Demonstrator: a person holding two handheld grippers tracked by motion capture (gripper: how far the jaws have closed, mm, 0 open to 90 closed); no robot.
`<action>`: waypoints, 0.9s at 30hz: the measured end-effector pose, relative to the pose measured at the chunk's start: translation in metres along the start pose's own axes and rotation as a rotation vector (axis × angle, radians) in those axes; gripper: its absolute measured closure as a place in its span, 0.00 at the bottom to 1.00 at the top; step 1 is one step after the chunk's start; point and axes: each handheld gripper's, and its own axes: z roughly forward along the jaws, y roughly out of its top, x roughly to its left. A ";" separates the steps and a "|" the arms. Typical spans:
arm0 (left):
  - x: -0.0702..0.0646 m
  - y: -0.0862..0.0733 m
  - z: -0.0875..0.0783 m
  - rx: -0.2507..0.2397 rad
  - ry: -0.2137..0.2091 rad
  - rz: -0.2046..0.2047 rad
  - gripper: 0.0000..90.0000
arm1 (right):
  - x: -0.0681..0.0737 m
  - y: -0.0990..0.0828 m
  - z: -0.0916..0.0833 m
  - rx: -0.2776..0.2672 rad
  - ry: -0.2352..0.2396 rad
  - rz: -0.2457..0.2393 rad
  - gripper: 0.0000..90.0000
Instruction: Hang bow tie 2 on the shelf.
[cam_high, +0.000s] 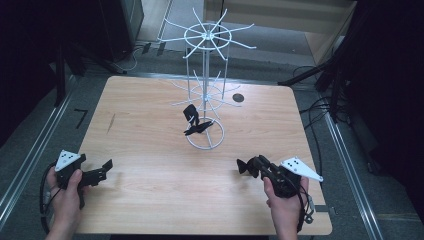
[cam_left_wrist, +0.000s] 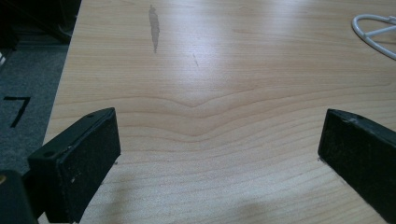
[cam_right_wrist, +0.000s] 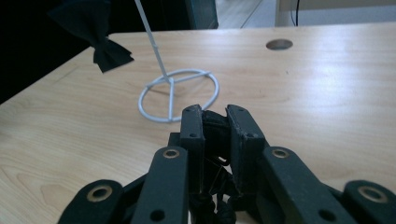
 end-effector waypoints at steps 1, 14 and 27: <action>0.000 0.000 0.000 0.003 -0.001 0.002 0.00 | 0.001 0.002 0.001 -0.005 0.004 0.001 0.87; 0.000 0.000 0.000 0.005 -0.005 -0.001 0.00 | 0.020 0.023 0.015 -0.041 0.046 -0.004 0.87; 0.000 0.000 0.000 0.005 -0.005 -0.002 0.00 | 0.045 0.044 0.026 -0.048 0.074 -0.076 0.87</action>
